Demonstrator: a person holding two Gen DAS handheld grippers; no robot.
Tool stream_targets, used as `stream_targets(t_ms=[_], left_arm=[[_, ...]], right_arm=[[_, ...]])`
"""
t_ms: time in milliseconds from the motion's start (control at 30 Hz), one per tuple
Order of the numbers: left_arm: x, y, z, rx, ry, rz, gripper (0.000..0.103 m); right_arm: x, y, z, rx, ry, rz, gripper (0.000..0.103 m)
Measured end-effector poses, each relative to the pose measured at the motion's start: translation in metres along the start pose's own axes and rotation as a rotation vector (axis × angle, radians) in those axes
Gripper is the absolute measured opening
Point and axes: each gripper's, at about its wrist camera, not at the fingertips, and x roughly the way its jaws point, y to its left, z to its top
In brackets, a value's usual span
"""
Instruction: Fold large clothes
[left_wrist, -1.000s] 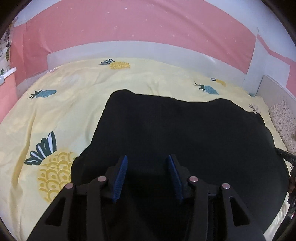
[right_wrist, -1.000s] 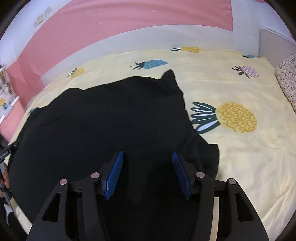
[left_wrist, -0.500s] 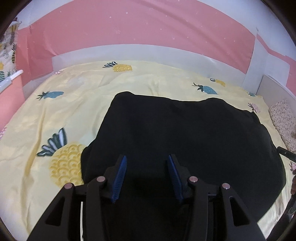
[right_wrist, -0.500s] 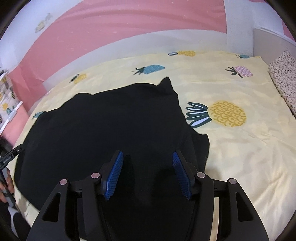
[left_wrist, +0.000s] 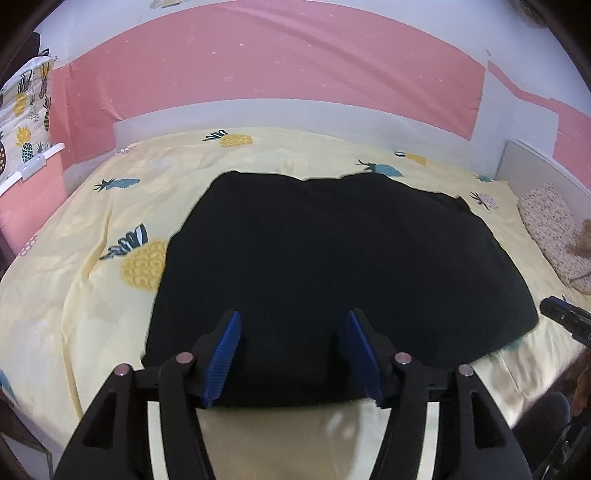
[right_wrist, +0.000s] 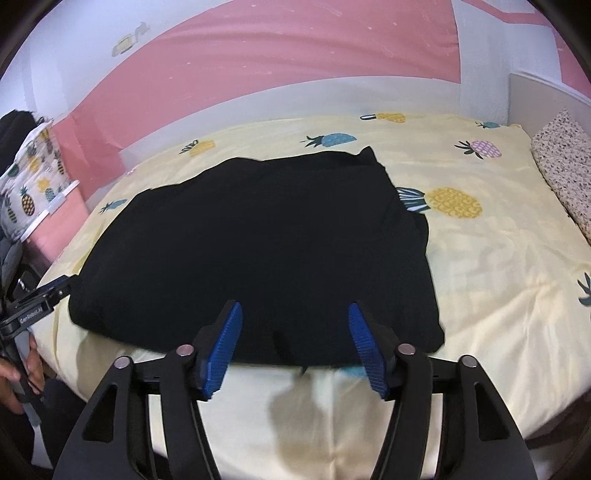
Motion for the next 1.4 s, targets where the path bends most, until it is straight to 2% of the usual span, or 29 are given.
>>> stream_targets(t_ms=[100, 367, 500, 667, 1400], left_arm=[[-0.013, -0.013, -0.016, 0.015, 0.009, 0.001, 0.068], [-0.037, -0.032, -0.048, 0.0, 0.063, -0.047, 0.068], [-0.046, -0.036, -0.057, 0.009, 0.071, -0.027, 0.068], [-0.049, -0.041, -0.061, 0.022, 0.076, 0.007, 0.068], [-0.047, -0.045, -0.063, 0.035, 0.088, 0.016, 0.068]], right_arm=[[-0.008, 0.014, -0.013, -0.019, 0.011, 0.012, 0.065], [-0.027, 0.045, -0.044, -0.077, 0.042, 0.022, 0.066], [-0.032, 0.053, -0.058, -0.094, 0.048, 0.015, 0.066], [-0.035, 0.051, -0.064, -0.089, 0.053, -0.003, 0.066], [-0.03, 0.055, -0.069, -0.101, 0.074, -0.011, 0.066]])
